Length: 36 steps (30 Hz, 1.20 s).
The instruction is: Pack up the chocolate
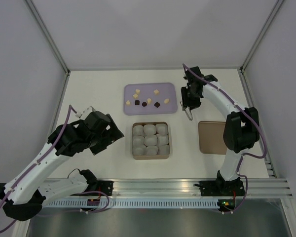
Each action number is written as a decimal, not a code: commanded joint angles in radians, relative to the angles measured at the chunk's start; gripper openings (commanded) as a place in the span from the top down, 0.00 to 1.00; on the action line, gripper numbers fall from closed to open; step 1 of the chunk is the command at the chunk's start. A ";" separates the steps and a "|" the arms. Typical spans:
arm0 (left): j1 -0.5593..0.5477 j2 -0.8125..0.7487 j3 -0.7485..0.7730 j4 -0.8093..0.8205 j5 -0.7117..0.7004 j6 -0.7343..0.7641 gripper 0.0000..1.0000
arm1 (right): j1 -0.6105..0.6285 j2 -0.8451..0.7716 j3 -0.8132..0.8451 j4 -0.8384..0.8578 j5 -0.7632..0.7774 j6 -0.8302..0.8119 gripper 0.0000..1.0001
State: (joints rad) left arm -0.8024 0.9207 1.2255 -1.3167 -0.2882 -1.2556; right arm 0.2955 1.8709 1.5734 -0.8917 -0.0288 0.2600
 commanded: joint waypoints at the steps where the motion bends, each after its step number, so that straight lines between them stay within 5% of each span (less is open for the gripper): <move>1: 0.003 -0.022 -0.003 -0.015 -0.032 -0.053 0.00 | 0.056 0.014 0.101 -0.085 -0.028 -0.030 0.53; 14: 0.003 -0.065 -0.001 -0.027 -0.029 -0.108 0.00 | 0.159 0.208 0.413 -0.277 0.072 0.407 0.55; 23: 0.003 -0.088 -0.001 -0.032 -0.032 -0.122 0.00 | 0.186 0.333 0.560 -0.308 -0.010 0.510 0.55; 36: 0.003 -0.115 0.002 -0.042 -0.046 -0.122 0.00 | 0.205 0.379 0.570 -0.274 0.023 0.686 0.52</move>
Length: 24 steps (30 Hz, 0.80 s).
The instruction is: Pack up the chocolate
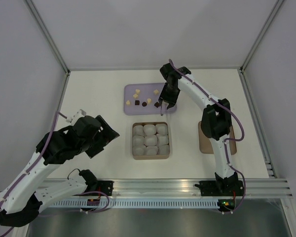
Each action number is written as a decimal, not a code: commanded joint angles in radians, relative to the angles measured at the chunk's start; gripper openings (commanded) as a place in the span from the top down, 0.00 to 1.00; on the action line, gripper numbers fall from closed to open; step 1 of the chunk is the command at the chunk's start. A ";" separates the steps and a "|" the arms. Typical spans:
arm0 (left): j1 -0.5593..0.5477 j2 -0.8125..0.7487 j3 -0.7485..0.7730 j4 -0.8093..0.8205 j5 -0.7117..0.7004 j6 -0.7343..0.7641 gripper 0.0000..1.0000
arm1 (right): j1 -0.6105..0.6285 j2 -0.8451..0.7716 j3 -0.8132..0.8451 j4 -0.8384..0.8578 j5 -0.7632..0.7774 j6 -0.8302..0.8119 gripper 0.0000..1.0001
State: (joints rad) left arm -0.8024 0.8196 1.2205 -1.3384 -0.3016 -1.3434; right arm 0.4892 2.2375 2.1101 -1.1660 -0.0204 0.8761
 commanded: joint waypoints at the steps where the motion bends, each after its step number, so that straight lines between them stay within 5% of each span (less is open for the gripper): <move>1: 0.003 -0.019 0.007 -0.025 -0.033 -0.034 0.00 | 0.011 0.014 0.027 0.008 0.014 0.073 0.52; 24: 0.003 -0.023 0.040 -0.045 -0.060 -0.013 0.00 | 0.011 0.109 0.044 0.045 0.059 0.090 0.53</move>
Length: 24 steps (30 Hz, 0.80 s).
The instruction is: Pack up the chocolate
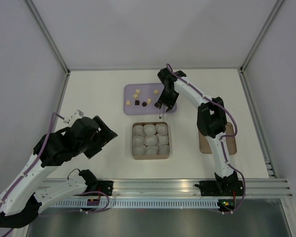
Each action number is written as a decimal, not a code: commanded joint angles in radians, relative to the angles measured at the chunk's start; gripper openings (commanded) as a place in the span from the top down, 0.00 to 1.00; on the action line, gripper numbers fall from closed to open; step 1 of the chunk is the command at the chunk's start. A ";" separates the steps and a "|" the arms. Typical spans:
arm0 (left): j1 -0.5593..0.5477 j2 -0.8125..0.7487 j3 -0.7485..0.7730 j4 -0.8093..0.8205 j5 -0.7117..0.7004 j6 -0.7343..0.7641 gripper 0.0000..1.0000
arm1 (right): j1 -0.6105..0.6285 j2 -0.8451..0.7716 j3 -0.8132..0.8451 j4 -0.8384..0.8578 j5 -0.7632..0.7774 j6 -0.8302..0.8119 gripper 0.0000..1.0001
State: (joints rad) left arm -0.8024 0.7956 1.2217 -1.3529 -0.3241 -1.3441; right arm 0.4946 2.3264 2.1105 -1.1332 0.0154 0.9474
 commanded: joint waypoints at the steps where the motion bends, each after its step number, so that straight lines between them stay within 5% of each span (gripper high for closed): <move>1: 0.003 0.002 0.042 -0.032 -0.041 -0.007 0.00 | 0.004 0.024 0.045 0.013 0.029 0.017 0.53; 24: 0.003 -0.006 0.058 -0.035 -0.047 -0.021 0.00 | -0.001 0.018 0.059 0.006 0.014 -0.035 0.70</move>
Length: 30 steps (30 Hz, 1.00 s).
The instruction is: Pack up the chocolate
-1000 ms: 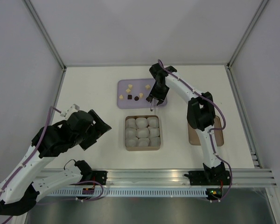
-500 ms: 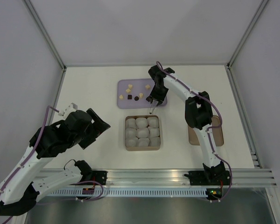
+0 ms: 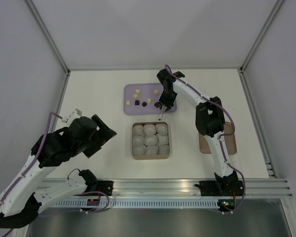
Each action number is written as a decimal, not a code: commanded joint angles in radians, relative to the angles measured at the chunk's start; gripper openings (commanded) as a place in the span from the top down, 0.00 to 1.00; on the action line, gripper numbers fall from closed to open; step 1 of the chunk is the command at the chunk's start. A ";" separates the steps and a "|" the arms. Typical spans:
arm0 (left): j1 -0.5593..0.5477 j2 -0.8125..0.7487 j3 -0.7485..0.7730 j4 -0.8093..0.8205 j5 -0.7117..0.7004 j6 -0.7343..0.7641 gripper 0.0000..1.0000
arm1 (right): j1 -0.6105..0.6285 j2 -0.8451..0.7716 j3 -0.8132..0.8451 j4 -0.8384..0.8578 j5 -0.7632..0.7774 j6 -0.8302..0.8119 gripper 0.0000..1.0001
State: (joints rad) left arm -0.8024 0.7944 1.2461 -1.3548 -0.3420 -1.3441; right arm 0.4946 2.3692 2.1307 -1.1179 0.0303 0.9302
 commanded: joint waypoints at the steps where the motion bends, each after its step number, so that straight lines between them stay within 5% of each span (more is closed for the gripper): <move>1: 0.003 -0.006 0.032 -0.032 -0.029 -0.024 0.01 | -0.001 -0.030 0.035 -0.010 -0.009 -0.031 0.73; 24: 0.003 -0.006 0.016 -0.032 -0.017 -0.040 0.00 | -0.024 -0.292 -0.228 0.090 -0.027 -0.370 0.96; 30: 0.003 -0.001 0.012 -0.020 -0.012 -0.038 0.00 | -0.025 -0.428 -0.351 0.167 -0.131 -0.459 0.96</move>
State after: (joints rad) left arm -0.8024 0.7856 1.2461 -1.3552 -0.3405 -1.3460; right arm 0.4686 2.0544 1.8145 -1.0119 -0.0395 0.5480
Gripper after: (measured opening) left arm 0.993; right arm 0.366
